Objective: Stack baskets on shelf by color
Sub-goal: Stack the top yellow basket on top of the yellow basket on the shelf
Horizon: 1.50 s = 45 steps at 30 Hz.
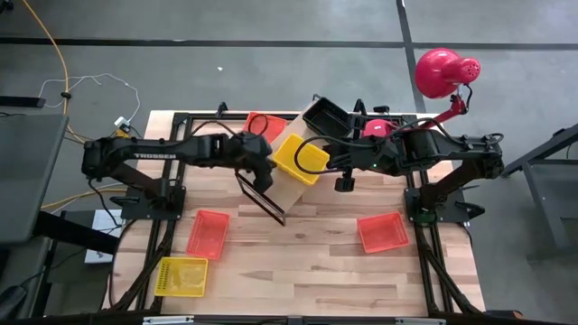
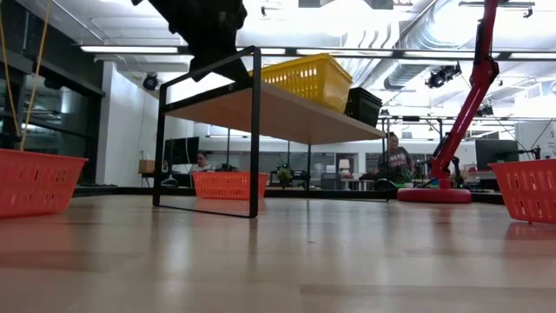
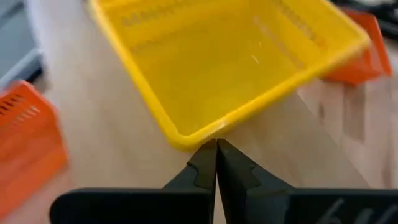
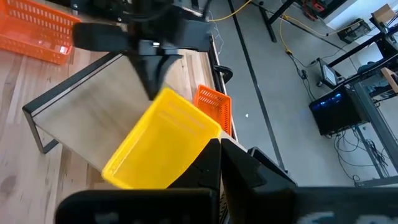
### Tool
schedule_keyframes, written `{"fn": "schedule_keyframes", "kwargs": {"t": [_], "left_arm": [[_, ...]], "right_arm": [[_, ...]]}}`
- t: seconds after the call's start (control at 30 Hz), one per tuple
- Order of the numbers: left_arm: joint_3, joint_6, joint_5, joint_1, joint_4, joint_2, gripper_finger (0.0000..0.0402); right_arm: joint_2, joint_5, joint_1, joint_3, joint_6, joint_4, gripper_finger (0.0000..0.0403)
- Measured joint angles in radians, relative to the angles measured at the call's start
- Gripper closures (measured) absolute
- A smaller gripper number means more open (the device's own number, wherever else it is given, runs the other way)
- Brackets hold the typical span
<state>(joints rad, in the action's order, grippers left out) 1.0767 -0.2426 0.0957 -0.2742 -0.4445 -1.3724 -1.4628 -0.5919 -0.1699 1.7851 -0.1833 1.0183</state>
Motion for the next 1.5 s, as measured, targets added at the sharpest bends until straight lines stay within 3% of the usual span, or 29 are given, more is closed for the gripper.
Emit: {"fn": "schedule_keyframes", "kwargs": {"t": [0.27,0.47,0.67,0.83,1.13,1.4,1.5], "left_arm": [[0.000,0.036,0.001,-0.081,0.072,-0.003,0.0401],[0.000,0.064,-0.057,-0.120,0.049,0.035,0.0401],[0.000,0.143,-0.062,-0.127,0.044,0.177,0.0401],[-0.014,0.186,-0.110,-0.105,0.065,0.307,0.0401],[-0.309,0.126,-0.121,-0.035,0.401,0.536,0.0401],[-0.532,0.037,-0.113,0.025,0.678,0.681,0.0401],[-0.579,0.034,-0.110,0.052,0.736,0.698,0.0401]], "right_arm": [[0.000,0.001,0.000,0.000,0.000,0.000,0.0403],[0.000,0.014,0.000,0.000,0.010,0.002,0.0403],[-0.026,0.270,0.029,0.000,0.073,0.074,0.0403],[-0.109,0.294,0.032,0.000,0.051,0.088,0.0403],[-0.288,0.406,0.054,0.000,-0.108,-0.066,0.0403],[-0.380,0.387,0.076,0.000,-0.133,-0.075,0.0403],[-0.386,0.315,0.079,0.000,-0.131,-0.048,0.0403]]}}
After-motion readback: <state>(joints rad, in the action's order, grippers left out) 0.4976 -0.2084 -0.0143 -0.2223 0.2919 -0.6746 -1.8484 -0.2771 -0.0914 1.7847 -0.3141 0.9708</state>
